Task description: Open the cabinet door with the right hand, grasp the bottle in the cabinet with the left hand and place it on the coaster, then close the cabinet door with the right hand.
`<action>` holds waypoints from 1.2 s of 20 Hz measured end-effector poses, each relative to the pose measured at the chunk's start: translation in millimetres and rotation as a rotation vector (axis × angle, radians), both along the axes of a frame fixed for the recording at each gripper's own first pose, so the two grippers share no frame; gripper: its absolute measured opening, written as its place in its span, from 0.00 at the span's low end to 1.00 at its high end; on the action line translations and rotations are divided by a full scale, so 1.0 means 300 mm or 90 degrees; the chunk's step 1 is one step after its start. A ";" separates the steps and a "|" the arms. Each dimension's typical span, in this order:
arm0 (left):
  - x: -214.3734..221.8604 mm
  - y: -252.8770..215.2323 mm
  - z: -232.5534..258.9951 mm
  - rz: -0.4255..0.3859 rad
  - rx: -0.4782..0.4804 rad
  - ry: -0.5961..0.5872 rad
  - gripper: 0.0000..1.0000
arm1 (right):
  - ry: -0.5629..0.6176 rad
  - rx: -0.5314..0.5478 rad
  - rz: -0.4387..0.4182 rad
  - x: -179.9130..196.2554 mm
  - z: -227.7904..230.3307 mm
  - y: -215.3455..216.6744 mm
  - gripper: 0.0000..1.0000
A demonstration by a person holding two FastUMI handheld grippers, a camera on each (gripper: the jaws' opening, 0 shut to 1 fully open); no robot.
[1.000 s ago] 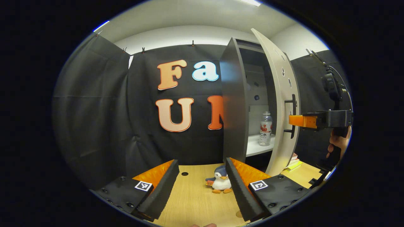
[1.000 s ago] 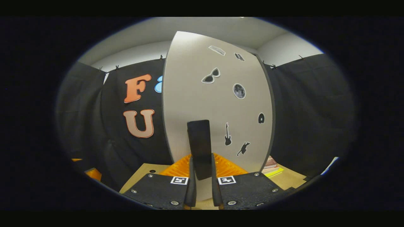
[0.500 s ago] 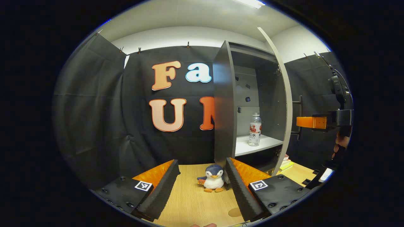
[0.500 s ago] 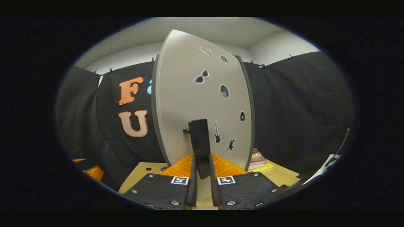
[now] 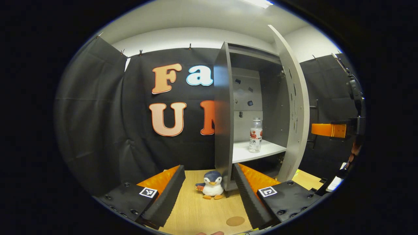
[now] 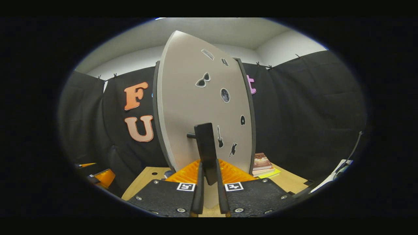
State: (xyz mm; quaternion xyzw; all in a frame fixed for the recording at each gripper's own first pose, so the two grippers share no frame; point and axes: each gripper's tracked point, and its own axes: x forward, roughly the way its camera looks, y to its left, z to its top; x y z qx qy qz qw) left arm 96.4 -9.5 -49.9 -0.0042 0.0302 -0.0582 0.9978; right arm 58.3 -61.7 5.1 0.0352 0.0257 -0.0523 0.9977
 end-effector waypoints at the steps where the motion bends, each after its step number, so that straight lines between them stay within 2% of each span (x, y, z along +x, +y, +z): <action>1: 0.002 -0.031 0.003 0.000 -0.002 0.000 0.99 | 0.002 0.001 0.005 -0.008 0.002 -0.007 0.19; 10: -0.051 -0.263 0.021 0.010 0.012 0.003 0.99 | 0.010 -0.001 0.047 -0.023 0.000 -0.038 0.16; 11: -0.056 -0.280 0.021 0.011 0.011 0.002 0.97 | 0.009 -0.003 0.049 -0.022 0.000 -0.041 0.18; 12: -0.060 -0.297 0.026 0.012 0.010 0.001 0.97 | 0.009 -0.006 0.050 -0.027 0.000 -0.047 0.16; 13: -0.062 -0.308 0.034 0.014 0.010 0.001 0.97 | 0.009 -0.008 0.050 -0.030 -0.001 -0.052 0.18; 15: -0.069 -0.324 0.042 0.017 0.011 -0.001 0.99 | 0.008 -0.008 0.047 -0.044 -0.001 -0.065 0.16; 17: -0.074 -0.341 0.046 0.017 0.013 -0.001 0.97 | 0.006 -0.001 0.039 -0.049 0.001 -0.077 0.16; 21: -0.091 -0.392 0.041 0.017 0.012 0.002 0.99 | 0.006 -0.013 0.022 -0.060 0.001 -0.116 0.16; 22: -0.095 -0.403 0.041 0.016 0.011 0.004 0.96 | 0.006 -0.013 0.018 -0.061 0.003 -0.126 0.16; 23: -0.099 -0.415 0.042 0.015 0.010 0.005 0.99 | 0.007 -0.014 0.014 -0.062 0.001 -0.136 0.18; 24: -0.103 -0.425 0.044 0.014 0.010 0.006 0.97 | 0.007 -0.013 0.012 -0.063 0.004 -0.143 0.16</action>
